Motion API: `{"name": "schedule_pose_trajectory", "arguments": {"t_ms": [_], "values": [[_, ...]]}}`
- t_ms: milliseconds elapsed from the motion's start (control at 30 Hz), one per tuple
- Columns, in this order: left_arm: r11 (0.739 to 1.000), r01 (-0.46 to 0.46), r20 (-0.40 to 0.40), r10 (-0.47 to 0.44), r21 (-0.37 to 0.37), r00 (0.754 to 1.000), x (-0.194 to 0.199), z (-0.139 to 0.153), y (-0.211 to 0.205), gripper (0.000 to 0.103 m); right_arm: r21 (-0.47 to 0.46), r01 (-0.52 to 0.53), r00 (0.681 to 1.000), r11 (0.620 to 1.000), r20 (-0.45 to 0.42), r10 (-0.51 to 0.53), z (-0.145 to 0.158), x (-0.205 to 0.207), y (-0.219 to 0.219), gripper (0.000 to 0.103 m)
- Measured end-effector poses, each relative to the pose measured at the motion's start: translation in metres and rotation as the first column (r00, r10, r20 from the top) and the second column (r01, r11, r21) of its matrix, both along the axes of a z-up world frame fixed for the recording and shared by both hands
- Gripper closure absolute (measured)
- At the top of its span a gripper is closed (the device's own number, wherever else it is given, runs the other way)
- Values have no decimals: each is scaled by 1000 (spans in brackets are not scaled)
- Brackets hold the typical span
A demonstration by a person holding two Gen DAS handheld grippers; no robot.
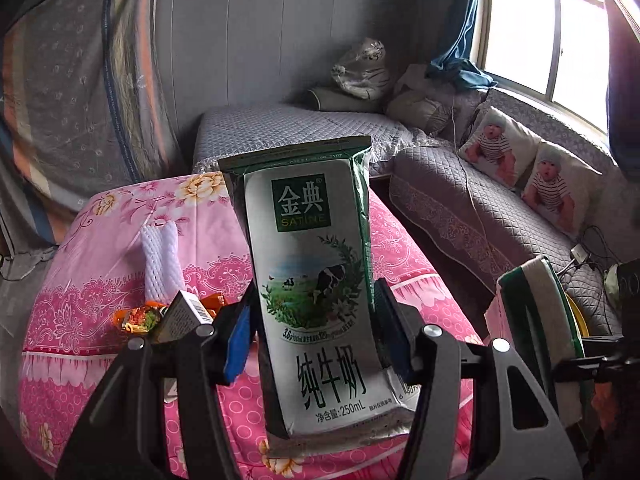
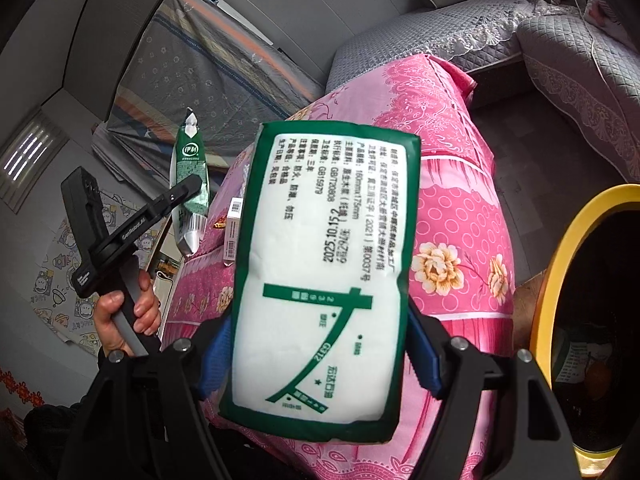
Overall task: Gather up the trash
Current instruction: 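Carry the tissue pack and milk carton over the yellow bin and release both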
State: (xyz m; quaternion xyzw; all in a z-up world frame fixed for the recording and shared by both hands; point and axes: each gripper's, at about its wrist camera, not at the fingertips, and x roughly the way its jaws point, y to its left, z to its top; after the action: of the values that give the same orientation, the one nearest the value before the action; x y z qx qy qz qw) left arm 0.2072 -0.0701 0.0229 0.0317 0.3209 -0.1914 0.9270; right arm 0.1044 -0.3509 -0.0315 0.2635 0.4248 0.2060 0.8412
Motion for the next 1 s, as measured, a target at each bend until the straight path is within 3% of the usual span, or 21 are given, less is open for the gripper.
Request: {"name": "schedule_pose_trajectory", "arguments": {"t_ms": [300, 500, 1000], "values": [[994, 103, 81, -104, 20, 991, -47, 8, -37, 50, -24, 143, 989, 989, 51, -142, 16, -25, -42, 33], [983, 184, 95, -185, 23, 978, -59, 14, -72, 50, -21, 240, 969, 971, 67, -238, 15, -36, -78, 33], [925, 371, 115, -379, 82, 918, -81, 9, -175, 49, -52, 449, 893, 892, 52, -447, -15, -70, -154, 33]]}}
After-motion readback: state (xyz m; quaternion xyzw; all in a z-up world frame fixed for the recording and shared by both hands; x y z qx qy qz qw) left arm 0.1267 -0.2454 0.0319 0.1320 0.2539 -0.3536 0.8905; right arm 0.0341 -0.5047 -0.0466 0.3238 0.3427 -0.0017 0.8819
